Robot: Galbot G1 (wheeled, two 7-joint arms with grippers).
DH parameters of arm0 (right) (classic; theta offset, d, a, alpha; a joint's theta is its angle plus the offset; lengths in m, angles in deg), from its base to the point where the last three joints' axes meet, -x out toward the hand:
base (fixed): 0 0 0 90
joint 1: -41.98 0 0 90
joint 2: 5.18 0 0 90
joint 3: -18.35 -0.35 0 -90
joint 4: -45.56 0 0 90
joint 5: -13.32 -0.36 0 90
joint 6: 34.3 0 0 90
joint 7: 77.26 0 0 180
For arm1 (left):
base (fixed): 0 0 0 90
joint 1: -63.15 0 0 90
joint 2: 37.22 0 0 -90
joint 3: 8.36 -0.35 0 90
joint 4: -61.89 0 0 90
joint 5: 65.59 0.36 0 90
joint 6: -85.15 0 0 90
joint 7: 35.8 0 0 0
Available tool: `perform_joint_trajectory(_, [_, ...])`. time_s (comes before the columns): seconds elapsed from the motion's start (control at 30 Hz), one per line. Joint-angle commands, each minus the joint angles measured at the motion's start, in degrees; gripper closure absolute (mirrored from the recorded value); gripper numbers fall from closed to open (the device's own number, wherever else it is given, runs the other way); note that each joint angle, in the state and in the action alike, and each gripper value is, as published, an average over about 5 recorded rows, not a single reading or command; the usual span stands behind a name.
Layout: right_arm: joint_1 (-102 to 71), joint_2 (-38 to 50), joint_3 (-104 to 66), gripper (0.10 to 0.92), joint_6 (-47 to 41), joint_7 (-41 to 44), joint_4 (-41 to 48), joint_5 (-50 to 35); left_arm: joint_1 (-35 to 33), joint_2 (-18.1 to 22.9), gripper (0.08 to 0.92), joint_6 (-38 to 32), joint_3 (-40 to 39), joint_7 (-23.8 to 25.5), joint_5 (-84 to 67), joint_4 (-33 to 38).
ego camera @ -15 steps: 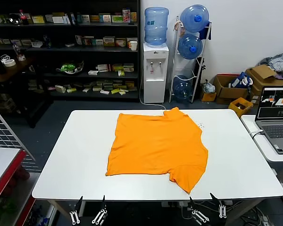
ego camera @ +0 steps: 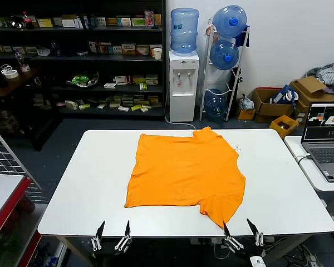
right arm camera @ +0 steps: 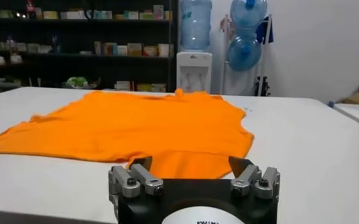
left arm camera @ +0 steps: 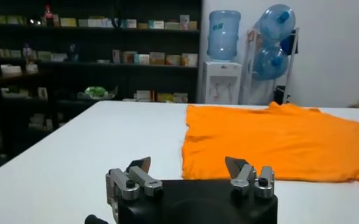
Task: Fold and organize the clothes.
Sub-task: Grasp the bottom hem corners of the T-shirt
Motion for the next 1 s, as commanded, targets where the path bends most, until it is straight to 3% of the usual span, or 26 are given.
perform_joint_trajectory(0.03, [9.4,-0.8,1.5,0.203,-6.9,-1.3,4.5,1.1,14.3,-0.5,0.177,5.2,-0.4,0.5,-3.7,-10.4])
perform_joint_trajectory(0.5, [8.7,-2.0,3.9,0.230,-11.5,-2.9,6.2,1.9,21.5,-1.2,0.177,11.0,-2.6,-0.7,-5.6,-16.0])
perform_joint_trajectory(0.67, [8.0,-2.1,4.2,0.329,-11.9,-3.4,6.4,2.2,22.2,-1.1,0.216,12.0,-3.3,-0.6,-5.7,-16.3])
perform_joint_trajectory(1.0, [7.1,-2.2,3.9,0.611,-11.8,-4.0,5.5,2.2,22.0,-1.0,0.492,12.4,-3.9,-0.4,-5.5,-16.7])
